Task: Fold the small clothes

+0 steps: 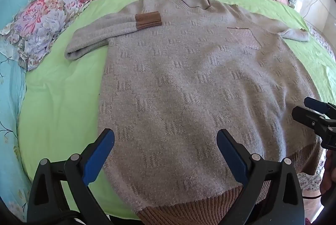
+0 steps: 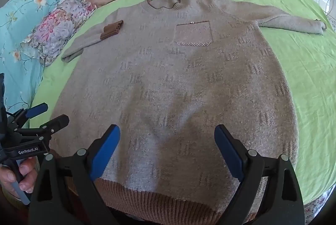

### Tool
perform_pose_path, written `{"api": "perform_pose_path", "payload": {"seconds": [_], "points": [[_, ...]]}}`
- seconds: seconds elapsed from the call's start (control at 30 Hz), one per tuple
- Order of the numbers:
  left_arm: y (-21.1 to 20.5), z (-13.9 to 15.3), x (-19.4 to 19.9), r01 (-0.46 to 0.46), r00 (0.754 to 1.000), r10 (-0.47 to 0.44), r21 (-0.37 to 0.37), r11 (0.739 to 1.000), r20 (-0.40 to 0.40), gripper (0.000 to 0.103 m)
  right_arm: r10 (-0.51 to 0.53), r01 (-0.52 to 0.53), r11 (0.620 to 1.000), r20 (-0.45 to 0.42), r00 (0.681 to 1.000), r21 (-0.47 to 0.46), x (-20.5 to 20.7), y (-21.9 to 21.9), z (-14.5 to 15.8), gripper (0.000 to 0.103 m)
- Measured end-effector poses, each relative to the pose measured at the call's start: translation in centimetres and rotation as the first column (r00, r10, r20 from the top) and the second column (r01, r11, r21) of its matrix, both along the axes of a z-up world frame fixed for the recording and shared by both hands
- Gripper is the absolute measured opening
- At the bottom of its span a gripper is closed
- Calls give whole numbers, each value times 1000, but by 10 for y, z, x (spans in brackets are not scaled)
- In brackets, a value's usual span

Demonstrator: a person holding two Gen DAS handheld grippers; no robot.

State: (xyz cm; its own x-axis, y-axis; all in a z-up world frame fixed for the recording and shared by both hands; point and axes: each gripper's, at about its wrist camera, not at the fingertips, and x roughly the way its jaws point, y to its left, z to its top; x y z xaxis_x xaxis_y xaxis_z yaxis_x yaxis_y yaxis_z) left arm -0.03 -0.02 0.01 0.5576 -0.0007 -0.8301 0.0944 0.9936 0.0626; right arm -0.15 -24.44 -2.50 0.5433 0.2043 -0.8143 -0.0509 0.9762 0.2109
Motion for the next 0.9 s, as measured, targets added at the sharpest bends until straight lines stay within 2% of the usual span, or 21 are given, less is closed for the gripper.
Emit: {"api": "perform_pose_path", "payload": {"seconds": [0.47,0.9], "points": [[-7,5,5,-2,1000,2,2,1000,10,98,1,-1,1000,29,1000,8,4,5,1,91],[-13,11,2,1,1000,-1,9,1000,16,98,7,-7,1000,7,1000,4,4,9,4,91]]}}
